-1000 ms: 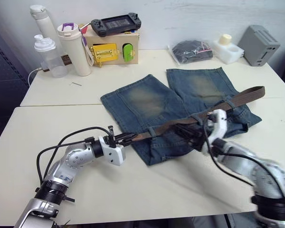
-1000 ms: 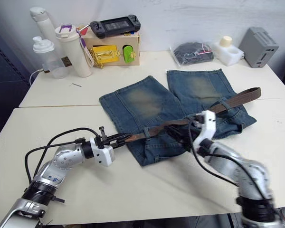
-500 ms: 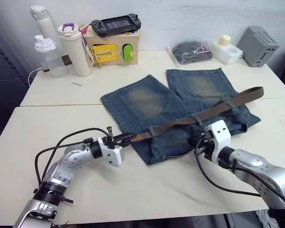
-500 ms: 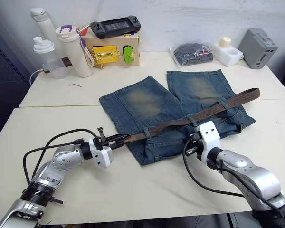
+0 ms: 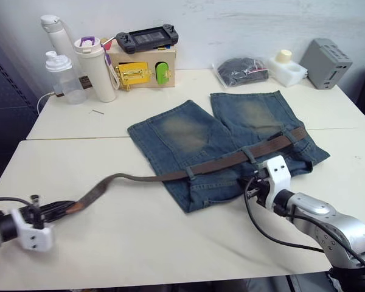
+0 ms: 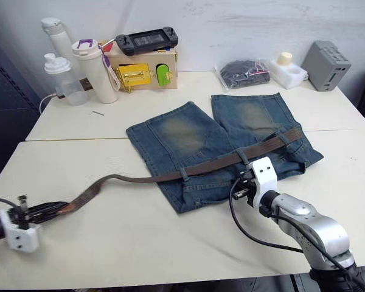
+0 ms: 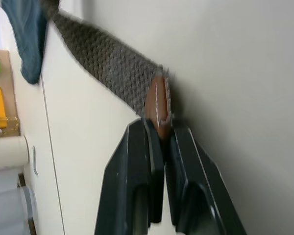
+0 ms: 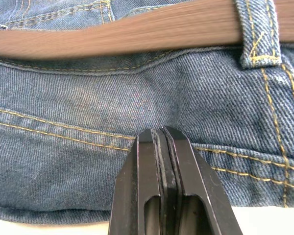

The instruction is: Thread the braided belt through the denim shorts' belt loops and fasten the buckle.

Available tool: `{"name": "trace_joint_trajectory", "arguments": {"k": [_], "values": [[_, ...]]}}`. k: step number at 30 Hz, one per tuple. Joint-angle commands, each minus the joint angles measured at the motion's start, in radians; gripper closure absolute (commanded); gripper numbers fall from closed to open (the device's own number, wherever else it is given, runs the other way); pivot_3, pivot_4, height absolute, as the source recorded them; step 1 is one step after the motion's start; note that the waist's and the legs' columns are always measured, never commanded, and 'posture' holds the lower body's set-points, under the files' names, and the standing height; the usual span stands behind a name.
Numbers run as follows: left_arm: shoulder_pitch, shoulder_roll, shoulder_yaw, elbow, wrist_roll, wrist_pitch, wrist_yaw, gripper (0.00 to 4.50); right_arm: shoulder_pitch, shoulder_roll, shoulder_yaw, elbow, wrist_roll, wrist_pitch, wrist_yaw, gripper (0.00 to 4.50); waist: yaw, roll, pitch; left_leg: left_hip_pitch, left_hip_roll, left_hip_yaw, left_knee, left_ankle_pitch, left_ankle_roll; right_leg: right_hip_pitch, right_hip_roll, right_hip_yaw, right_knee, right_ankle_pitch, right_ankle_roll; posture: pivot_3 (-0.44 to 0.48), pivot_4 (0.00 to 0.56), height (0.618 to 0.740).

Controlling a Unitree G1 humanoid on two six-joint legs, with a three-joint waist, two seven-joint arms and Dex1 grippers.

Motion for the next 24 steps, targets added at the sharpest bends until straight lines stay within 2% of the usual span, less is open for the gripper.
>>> {"name": "trace_joint_trajectory", "arguments": {"k": [1,4,8,11,14,15,16,17,18,21,24], "values": [[0.014,0.057,-0.116,0.158,0.203,0.109,0.15,4.5,0.017,0.012,0.022,0.015,-0.018,0.035,0.029,4.46,-0.001,-0.001,-0.001,0.0,0.0,0.0,0.0,0.0,0.0,0.0,0.0,0.0,0.0,0.0,0.0,0.0,0.15,0.646],[-0.036,0.046,-0.144,0.181,0.166,0.075,0.182,4.5,0.009,0.024,0.023,0.027,-0.035,0.037,0.04,4.46,-0.001,0.002,-0.002,0.001,0.0,0.001,0.0,0.0,0.0,0.0,0.0,0.0,0.001,0.0,0.0,0.0,0.15,0.646],[-0.121,-0.004,-0.154,0.156,-0.051,-0.037,0.053,2.8,0.002,0.035,0.016,0.032,-0.047,0.048,0.046,4.5,0.007,0.003,-0.003,0.001,0.001,0.001,0.0,0.0,-0.001,-0.001,0.0,-0.002,0.003,0.0,0.0,0.0,0.15,0.646],[-0.179,-0.021,-0.156,0.017,-0.24,-0.047,-0.034,1.59,-0.007,0.043,0.005,0.041,-0.058,0.057,0.05,3.57,0.024,0.002,-0.002,-0.002,0.001,0.0,0.004,-0.001,0.0,-0.001,0.0,-0.002,0.003,0.0,0.0,0.0,0.15,0.646],[-0.183,-0.006,-0.199,-0.204,-0.473,0.032,-0.178,0.21,-0.016,0.051,-0.003,0.055,-0.067,0.059,0.065,2.16,0.027,-0.005,0.0,-0.007,-0.001,-0.002,0.012,-0.002,0.001,-0.002,0.001,-0.003,0.004,0.0,0.0,0.0,0.15,0.646],[-0.174,0.001,-0.212,-0.276,-0.545,0.07,-0.227,0.0,-0.019,0.054,-0.006,0.059,-0.07,0.06,0.069,1.66,0.025,-0.007,0.001,-0.009,-0.001,-0.003,0.013,-0.002,0.001,-0.002,0.001,-0.003,0.004,0.0,0.0,0.0,0.15,0.646],[-0.161,0.011,-0.226,-0.362,-0.617,0.113,-0.276,0.0,-0.021,0.056,-0.007,0.061,-0.073,0.062,0.074,1.22,0.023,-0.008,0.001,-0.01,-0.001,-0.005,0.015,-0.002,0.001,-0.002,0.001,-0.003,0.004,0.0,0.0,0.0,0.15,0.646],[-0.149,0.018,-0.254,-0.494,-0.701,0.189,-0.336,0.0,-0.022,0.06,-0.014,0.06,-0.069,0.067,0.077,0.56,0.022,-0.007,0.002,-0.012,-0.001,-0.006,0.018,-0.004,0.002,-0.002,0.002,-0.003,0.004,0.0,0.0,0.0,0.15,0.646],[-0.139,0.016,-0.288,-0.627,-0.787,0.287,-0.402,0.0,-0.026,0.066,-0.029,0.057,-0.055,0.079,0.082,0.16,0.019,-0.006,0.002,-0.013,-0.001,-0.007,0.022,-0.005,0.003,-0.002,0.003,-0.004,0.004,0.0,0.0,0.0,0.15,0.646],[-0.135,-0.041,-0.374,-0.929,-0.99,0.584,-0.557,0.0,-0.039,0.049,-0.088,0.028,0.01,0.116,0.131,0.05,0.019,-0.003,0.004,-0.015,-0.003,-0.007,0.028,-0.009,0.008,-0.001,0.005,-0.004,0.005,0.002,-0.002,0.0,0.15,0.646],[-0.181,-0.154,-0.418,-1.088,-1.121,0.84,-0.645,0.0,-0.054,-0.037,-0.182,-0.006,0.093,0.136,0.245,0.05,0.021,0.011,0.013,-0.015,-0.005,-0.005,0.029,-0.009,0.013,-0.001,0.015,-0.001,0.003,0.006,-0.008,0.0,0.15,0.646]]}}
